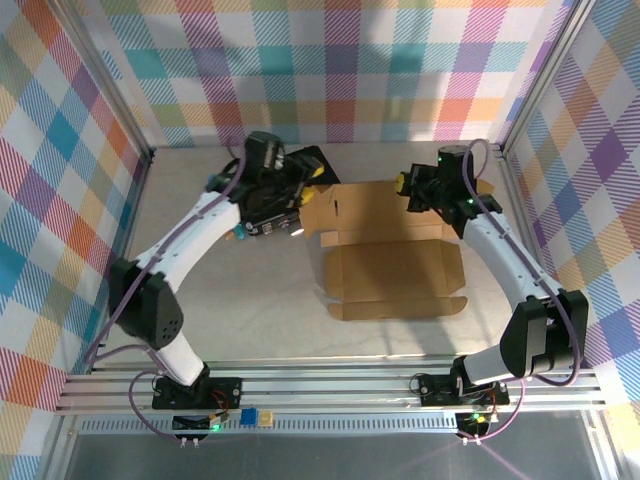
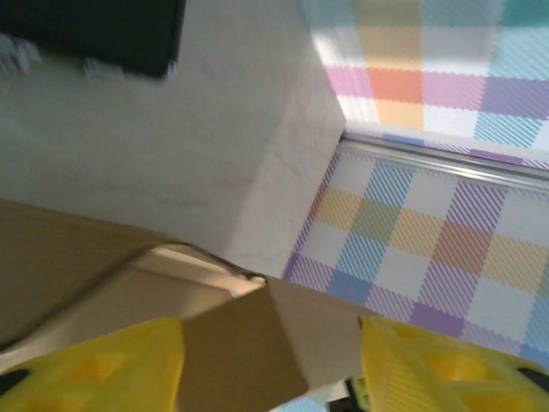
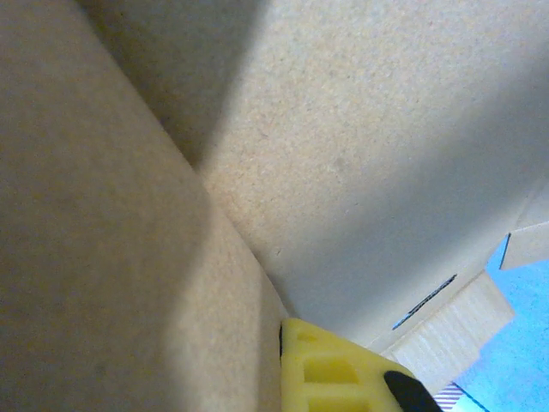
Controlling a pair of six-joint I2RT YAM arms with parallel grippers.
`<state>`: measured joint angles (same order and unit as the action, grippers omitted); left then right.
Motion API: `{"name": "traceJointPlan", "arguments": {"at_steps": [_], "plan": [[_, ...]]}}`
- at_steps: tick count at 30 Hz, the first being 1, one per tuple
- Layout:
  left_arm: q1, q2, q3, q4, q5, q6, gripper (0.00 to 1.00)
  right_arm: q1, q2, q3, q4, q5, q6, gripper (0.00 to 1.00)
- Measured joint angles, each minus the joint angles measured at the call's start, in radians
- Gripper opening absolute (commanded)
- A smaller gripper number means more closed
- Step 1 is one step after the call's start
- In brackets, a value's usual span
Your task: Fold the paper box
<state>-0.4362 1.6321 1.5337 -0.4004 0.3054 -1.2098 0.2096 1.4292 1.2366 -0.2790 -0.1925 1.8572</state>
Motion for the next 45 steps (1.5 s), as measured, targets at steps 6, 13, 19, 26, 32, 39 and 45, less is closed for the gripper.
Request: {"name": "traceJointPlan", "arguments": {"at_steps": [6, 13, 19, 26, 32, 39, 45], "plan": [[0.137, -0.353, -0.319, -0.074, -0.039, 0.325, 0.29, -0.045, -0.016, 0.099, -0.098, -0.014, -0.010, 0.00], [0.028, -0.326, -0.747, 0.186, 0.056, 0.521, 0.40, -0.047, -0.020, 0.129, -0.202, -0.030, 0.013, 0.00], [-0.022, -0.190, -0.892, 0.643, 0.108, 0.557, 0.43, -0.051, -0.010, 0.244, -0.308, -0.030, 0.023, 0.00], [-0.074, 0.021, -0.891, 1.063, 0.098, 0.574, 0.42, -0.054, -0.011, 0.277, -0.375, -0.032, 0.071, 0.00], [-0.072, 0.180, -0.890, 1.323, -0.001, 0.467, 0.33, -0.075, -0.011, 0.277, -0.404, -0.038, 0.096, 0.00], [-0.072, 0.325, -0.874, 1.509, -0.073, 0.283, 0.32, -0.093, -0.011, 0.296, -0.419, -0.053, 0.101, 0.00], [-0.075, 0.336, -0.760, 1.530, -0.033, 0.227, 0.34, -0.093, -0.011, 0.303, -0.418, -0.068, 0.109, 0.00]]}}
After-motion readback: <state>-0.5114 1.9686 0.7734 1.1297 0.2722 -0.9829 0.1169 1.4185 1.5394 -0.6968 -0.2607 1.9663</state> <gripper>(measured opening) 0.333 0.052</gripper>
